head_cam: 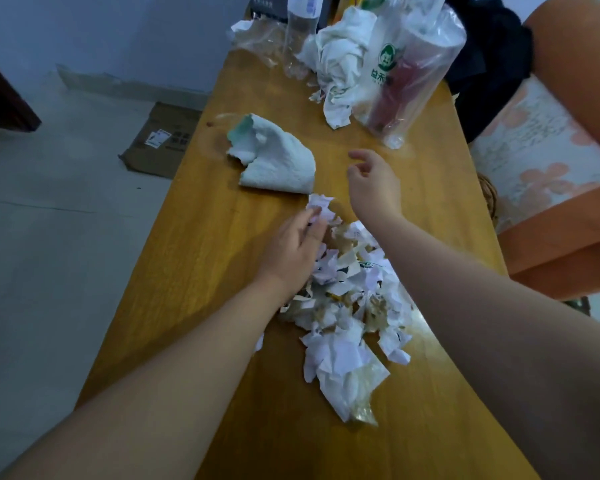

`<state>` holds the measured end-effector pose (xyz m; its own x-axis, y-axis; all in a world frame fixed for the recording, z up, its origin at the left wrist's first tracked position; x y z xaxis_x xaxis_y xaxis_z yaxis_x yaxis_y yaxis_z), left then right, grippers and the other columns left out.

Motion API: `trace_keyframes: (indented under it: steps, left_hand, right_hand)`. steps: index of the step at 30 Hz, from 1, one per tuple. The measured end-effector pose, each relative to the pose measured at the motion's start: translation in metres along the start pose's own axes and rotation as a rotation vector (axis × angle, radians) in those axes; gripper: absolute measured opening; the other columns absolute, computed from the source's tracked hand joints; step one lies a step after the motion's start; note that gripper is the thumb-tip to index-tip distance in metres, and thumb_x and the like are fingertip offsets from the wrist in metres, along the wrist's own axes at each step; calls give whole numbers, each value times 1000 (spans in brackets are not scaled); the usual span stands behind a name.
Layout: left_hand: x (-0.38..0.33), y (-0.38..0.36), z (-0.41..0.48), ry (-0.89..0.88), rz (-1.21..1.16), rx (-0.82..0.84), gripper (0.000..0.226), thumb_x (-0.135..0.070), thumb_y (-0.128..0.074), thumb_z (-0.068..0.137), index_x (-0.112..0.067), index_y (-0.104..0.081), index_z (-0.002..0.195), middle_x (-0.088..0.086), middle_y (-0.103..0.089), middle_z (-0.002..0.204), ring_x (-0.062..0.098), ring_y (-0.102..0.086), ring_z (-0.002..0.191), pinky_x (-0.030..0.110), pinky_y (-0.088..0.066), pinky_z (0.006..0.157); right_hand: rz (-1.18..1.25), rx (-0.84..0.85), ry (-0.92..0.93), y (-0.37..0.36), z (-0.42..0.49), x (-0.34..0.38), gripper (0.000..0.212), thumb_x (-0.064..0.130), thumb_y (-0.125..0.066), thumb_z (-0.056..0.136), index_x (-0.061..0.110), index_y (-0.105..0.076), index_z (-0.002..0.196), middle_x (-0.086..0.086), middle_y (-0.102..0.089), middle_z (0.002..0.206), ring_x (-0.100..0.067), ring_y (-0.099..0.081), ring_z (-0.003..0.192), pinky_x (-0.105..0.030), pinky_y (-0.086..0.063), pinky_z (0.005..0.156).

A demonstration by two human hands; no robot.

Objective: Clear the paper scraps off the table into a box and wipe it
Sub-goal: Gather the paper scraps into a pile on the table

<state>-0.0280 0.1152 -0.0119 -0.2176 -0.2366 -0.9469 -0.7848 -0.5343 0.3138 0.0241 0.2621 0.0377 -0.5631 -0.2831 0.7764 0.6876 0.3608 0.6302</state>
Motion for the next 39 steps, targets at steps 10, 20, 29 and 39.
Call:
trace_keyframes:
  steps: [10,20,29,39]
  left_hand:
    - [-20,-22,30,86,247,64,51,-48,-22,98,-26,-36,142,0,-42,147,21,-38,134,27,-29,100]
    - [-29,-45,19,90,214,-26,54,-47,-27,98,-9,-65,102,14,-61,113,29,-56,105,37,-42,89]
    - [-22,-27,64,47,525,68,58,-48,-26,98,-18,-25,147,6,-18,158,24,-12,146,38,-9,117]
    - [-27,-68,46,-114,748,258,54,-49,-19,97,-22,-44,136,2,-40,148,24,-27,139,47,-19,114]
  right_hand:
    - [-93,445,-15,-8,-39,-45,41,30,-32,101,26,-41,141,-1,-54,133,-13,-54,115,-24,-37,92]
    - [-230,284,12,34,-49,-51,22,22,-47,92,18,-68,97,1,-68,76,-16,-65,62,-28,-51,50]
    - [-178,157,-220,59,-49,-94,50,40,-35,97,20,-38,142,-10,-44,145,-29,-43,133,-47,-37,109]
    - [-22,122,-241,64,-54,-113,47,29,-28,102,20,-29,147,-1,-28,156,-19,-19,146,-39,-19,119]
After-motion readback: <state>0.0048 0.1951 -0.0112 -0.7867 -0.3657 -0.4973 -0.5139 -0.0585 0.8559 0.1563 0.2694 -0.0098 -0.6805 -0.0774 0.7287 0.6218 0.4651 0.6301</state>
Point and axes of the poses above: each hand's wrist, its own z-axis towards the middle knuckle, its own y-axis out of the back of the hand, x = y × z, the point moved 6 cm from there along z, towards the middle knuckle
